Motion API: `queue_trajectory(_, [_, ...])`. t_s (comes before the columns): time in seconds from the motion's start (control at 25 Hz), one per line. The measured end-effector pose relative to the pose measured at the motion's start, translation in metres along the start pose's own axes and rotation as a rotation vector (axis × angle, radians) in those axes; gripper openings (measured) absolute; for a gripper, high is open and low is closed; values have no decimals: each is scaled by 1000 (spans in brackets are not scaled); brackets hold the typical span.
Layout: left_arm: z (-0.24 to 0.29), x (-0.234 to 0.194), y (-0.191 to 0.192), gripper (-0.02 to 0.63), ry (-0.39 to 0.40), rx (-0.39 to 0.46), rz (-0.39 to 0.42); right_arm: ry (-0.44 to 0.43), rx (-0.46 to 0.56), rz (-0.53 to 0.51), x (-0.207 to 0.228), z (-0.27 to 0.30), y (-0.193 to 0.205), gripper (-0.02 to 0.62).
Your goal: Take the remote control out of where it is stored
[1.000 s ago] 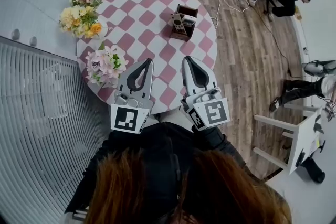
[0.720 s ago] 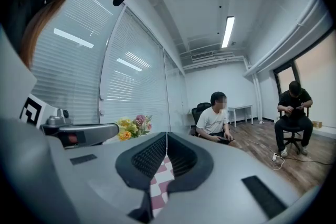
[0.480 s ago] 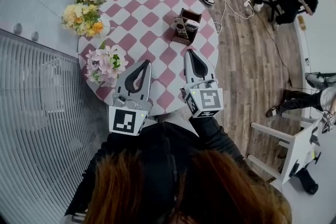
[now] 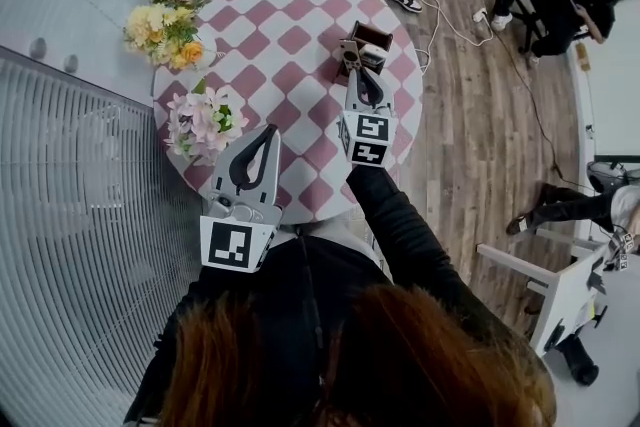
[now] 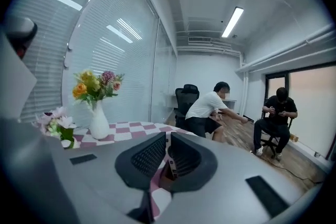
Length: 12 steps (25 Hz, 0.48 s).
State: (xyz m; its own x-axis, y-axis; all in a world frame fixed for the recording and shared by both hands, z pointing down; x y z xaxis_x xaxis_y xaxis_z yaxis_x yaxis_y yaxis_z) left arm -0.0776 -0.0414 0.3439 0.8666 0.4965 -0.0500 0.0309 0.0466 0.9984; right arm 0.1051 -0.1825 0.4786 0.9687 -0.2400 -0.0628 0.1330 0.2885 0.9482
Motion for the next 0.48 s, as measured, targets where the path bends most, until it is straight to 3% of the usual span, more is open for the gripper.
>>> queue_trajectory(0.12, [-4, -2, 1, 9, -12, -6, 4, 53, -59, 7, 6, 27, 17, 37])
queue_trajectory(0.32, [-9, -8, 4, 9, -36, -19, 4, 132, -175, 26, 11, 56, 39, 191])
queue_trajectory(0.48, [-11, -11, 7, 9, -47, -26, 7, 209, -248, 27, 12, 68, 54, 224])
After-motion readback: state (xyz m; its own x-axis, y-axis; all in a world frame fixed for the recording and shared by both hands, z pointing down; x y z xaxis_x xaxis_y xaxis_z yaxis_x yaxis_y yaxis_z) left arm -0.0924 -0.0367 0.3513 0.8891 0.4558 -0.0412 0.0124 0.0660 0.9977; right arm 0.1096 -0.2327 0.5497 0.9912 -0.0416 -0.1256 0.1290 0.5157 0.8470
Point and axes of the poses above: the fingertips, and each gripper's own axes: z forward along the fingers, x to its right, y out of its underside, the point moved 4 cm from there along -z, backward along the fingers, and after that the axes turned 1 degree about x, right-handed, at the moved point
